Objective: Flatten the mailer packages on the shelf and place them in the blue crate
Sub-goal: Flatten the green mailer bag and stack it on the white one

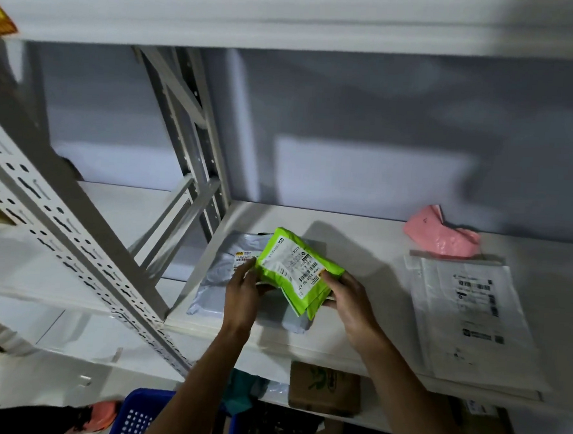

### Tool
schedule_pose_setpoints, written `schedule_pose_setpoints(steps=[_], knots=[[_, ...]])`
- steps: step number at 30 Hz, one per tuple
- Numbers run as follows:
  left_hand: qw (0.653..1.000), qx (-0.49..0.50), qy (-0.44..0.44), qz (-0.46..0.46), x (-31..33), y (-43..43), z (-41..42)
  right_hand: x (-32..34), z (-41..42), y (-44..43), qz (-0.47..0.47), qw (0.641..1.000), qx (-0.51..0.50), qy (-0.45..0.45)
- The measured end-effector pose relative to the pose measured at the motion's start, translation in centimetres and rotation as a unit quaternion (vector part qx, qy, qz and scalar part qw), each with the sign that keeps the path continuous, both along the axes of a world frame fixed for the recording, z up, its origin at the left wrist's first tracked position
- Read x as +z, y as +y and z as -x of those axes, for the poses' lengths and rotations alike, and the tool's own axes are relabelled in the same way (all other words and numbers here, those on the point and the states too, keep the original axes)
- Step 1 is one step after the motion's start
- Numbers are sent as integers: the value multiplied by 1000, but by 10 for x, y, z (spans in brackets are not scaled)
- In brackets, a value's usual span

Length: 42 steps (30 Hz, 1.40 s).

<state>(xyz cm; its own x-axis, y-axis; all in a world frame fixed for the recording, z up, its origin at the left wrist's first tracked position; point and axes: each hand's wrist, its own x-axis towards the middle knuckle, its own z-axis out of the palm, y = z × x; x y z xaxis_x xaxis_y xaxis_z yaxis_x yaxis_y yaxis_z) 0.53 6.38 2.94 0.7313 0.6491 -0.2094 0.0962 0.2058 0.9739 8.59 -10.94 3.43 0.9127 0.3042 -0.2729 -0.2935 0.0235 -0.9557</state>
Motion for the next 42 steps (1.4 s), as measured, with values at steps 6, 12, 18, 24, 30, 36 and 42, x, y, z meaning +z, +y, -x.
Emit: schedule_pose_setpoints(steps=[6,12,18,24,30,36,42], knots=[[996,-38,17,85,9,-17,5,10,-15,-29,85,993,-34,-74],[983,-137,36,114,13,-51,24,26,-39,-52,260,942,-12,-214],[970,-199,75,121,-1,-95,31,40,-53,-63,346,903,26,-254],[966,-214,75,124,-11,-131,44,42,-65,-74,369,887,74,-267],[966,-163,157,124,-27,-149,47,28,-60,-71,377,884,119,-250],[951,-183,183,172,-14,-163,50,4,-42,-72,402,865,198,-227],[951,-225,130,-167,-20,-142,40,-16,-17,-80,406,869,130,-253]])
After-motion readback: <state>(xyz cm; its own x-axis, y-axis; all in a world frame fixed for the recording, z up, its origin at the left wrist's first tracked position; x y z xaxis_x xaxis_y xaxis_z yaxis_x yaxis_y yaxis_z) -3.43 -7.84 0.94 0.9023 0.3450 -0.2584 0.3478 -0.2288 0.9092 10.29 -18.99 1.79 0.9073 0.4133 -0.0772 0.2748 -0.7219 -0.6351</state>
